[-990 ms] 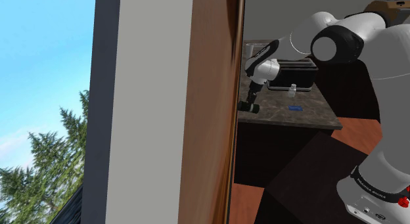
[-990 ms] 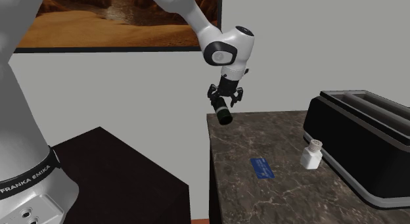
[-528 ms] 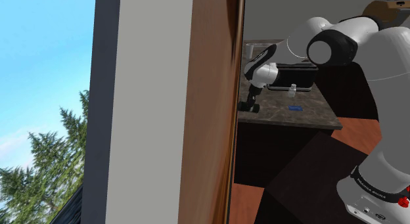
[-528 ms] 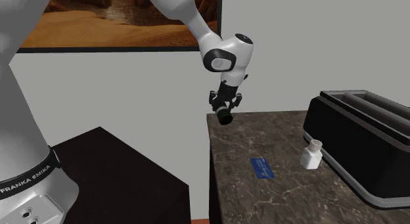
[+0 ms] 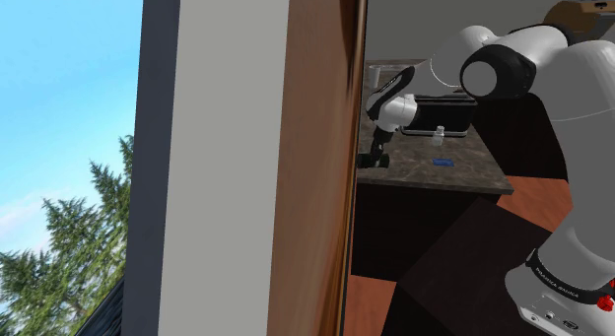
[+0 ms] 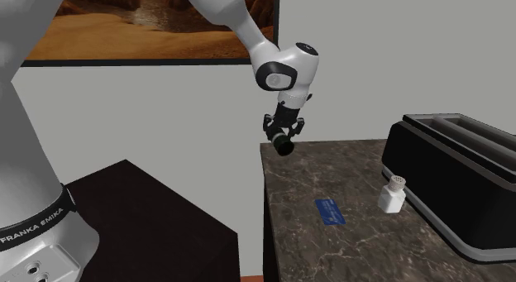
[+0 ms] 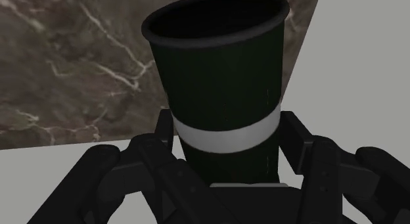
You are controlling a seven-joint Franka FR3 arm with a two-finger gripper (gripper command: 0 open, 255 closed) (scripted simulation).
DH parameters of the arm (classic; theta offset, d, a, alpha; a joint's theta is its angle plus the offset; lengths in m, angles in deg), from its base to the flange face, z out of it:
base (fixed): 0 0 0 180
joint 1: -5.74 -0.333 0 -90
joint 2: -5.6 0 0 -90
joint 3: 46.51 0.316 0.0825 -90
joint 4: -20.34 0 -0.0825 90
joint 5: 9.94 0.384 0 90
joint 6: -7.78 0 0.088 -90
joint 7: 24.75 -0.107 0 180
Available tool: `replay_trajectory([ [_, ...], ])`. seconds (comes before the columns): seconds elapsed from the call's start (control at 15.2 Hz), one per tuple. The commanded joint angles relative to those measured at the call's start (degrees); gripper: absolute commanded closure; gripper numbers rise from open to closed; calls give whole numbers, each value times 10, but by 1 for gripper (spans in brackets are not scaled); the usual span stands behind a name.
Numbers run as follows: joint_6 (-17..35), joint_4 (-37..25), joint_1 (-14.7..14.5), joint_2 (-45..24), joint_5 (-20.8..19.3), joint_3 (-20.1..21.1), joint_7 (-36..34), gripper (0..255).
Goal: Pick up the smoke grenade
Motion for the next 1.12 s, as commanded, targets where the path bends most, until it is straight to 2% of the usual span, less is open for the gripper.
replay_trajectory([
  [0.0,-4,2,-2,7,-3,-2,-3,255],
  [1.06,-63,12,-20,84,-49,-31,-50,255],
])
